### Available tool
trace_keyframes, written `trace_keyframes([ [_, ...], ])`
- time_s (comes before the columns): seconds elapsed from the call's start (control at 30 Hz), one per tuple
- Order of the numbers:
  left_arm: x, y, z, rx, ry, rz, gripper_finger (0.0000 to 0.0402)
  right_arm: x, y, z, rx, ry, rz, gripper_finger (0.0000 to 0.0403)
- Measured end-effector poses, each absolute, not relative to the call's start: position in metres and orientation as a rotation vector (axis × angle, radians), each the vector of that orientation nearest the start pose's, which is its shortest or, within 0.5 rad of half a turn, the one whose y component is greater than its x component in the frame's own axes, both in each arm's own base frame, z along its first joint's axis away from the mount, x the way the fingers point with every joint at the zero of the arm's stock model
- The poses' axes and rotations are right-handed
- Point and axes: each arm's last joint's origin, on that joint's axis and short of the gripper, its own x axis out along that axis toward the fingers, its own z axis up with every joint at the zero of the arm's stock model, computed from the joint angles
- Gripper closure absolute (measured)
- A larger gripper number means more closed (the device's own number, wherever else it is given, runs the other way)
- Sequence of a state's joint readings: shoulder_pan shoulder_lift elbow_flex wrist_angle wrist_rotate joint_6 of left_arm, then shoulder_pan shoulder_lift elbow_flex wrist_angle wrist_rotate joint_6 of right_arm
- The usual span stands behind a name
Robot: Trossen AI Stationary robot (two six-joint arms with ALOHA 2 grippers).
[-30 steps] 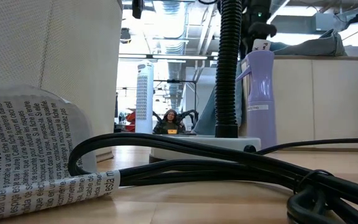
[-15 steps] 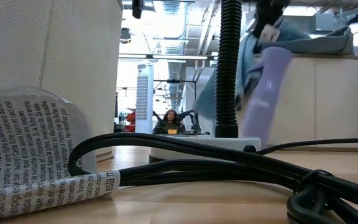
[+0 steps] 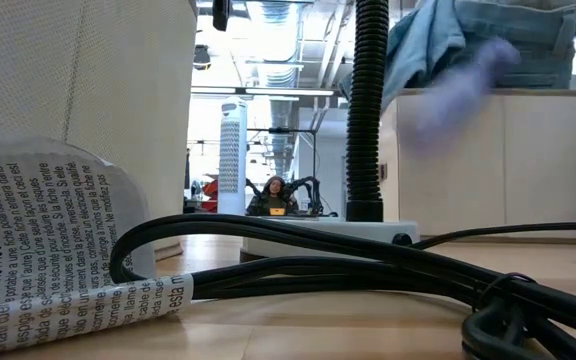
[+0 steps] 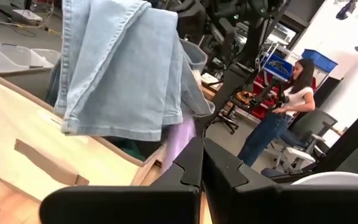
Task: Sort clothes
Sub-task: Put the light blue jeans into the top laundry organizer
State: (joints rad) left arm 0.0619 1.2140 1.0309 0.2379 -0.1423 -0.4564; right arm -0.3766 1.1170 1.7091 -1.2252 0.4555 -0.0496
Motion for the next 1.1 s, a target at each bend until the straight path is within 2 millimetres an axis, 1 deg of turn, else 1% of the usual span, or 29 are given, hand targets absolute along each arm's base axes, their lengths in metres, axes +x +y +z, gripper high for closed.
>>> trace_keyframes([
  [0.07, 0.275, 0.021, 0.371, -0.463, -0.102, 0.188, 0.0401, 0.133, -0.065, 0.472, -0.062, 0.665, -0.839, 0.0401],
  [0.27, 0.275, 0.021, 0.371, -0.472, -0.103, 0.189, 0.0401, 0.123, -0.065, 0.474, -0.06, 0.656, -0.902, 0.0401],
  [0.33, 0.275, 0.021, 0.371, -0.474, -0.105, 0.188, 0.0401, 0.124, -0.067, 0.469, -0.047, 0.708, -0.953, 0.0401],
  [0.5, 0.275, 0.021, 0.371, -0.48, -0.109, 0.186, 0.0401, 0.117, -0.07, 0.452, -0.003, 0.898, -1.159, 0.0402],
  [0.6, 0.275, 0.021, 0.371, -0.48, -0.11, 0.186, 0.0401, 0.12, -0.076, 0.447, 0.001, 0.914, -1.221, 0.0402],
  [0.7, 0.275, 0.021, 0.371, -0.48, -0.111, 0.185, 0.0401, 0.133, -0.083, 0.439, 0.0, 0.952, -1.226, 0.0402],
  [0.77, 0.275, 0.021, 0.371, -0.48, -0.112, 0.185, 0.0401, 0.145, -0.089, 0.429, -0.008, 1.01, -1.223, 0.0402],
  [0.9, 0.275, 0.021, 0.372, -0.479, -0.116, 0.184, 0.0401, 0.173, -0.102, 0.403, -0.017, 1.083, -1.203, 0.0401],
  [1.0, 0.275, 0.021, 0.372, -0.478, -0.116, 0.183, 0.0401, 0.191, -0.108, 0.383, -0.008, 1.137, -1.155, 0.0396],
  [1.1, 0.275, 0.02, 0.372, -0.47, -0.118, 0.181, 0.0401, 0.206, -0.114, 0.361, 0.025, 1.189, -1.091, 0.0379],
])
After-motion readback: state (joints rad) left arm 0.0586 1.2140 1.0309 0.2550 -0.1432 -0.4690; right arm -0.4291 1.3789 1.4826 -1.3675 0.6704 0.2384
